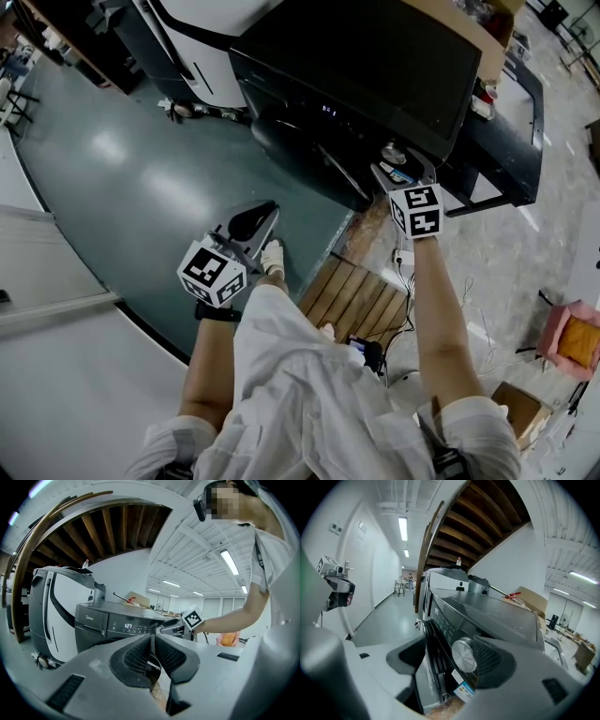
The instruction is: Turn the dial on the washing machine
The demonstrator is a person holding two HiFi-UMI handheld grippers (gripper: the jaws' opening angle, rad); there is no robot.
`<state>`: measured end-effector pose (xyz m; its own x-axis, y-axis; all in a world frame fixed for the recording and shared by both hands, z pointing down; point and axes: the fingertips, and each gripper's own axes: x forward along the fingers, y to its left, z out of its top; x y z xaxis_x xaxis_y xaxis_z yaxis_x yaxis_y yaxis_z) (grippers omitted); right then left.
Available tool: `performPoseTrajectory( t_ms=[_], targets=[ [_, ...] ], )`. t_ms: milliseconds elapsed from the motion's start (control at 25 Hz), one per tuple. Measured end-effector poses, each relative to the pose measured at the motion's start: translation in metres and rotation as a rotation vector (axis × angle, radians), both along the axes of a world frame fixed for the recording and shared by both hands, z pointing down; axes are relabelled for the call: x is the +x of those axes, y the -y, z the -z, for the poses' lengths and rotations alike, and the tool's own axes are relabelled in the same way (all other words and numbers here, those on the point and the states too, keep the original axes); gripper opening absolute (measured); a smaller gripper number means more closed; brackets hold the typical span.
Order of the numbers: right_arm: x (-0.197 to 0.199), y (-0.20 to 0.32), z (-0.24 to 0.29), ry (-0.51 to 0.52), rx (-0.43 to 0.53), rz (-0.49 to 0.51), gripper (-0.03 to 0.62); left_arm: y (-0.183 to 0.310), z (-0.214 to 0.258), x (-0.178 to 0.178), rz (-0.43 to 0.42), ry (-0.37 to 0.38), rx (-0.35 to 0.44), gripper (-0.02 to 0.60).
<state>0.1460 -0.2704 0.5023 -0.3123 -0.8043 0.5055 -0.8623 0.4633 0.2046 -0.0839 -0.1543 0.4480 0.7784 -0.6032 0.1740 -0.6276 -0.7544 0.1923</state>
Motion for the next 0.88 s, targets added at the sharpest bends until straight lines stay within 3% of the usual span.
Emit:
performPoseTrajectory(
  t_ms=[240,560,880],
  targets=[
    [0.005,-0.026,0.016,0.110,0.035,-0.020,0.313,-0.003,0.007,0.001,0.008,-0.005,0.013,0.029],
    [0.044,-0.088,0.010,0.218,0.005,-0.140,0.293,-0.020,0.022,0.017,-0.022,0.007,0.042,0.029],
    [0.086,-0.168,0.043,0.285,0.090,-0.236,0.188,-0.050,0.042,0.025,-0.027,0.019,0.068,0.029]
  ],
)
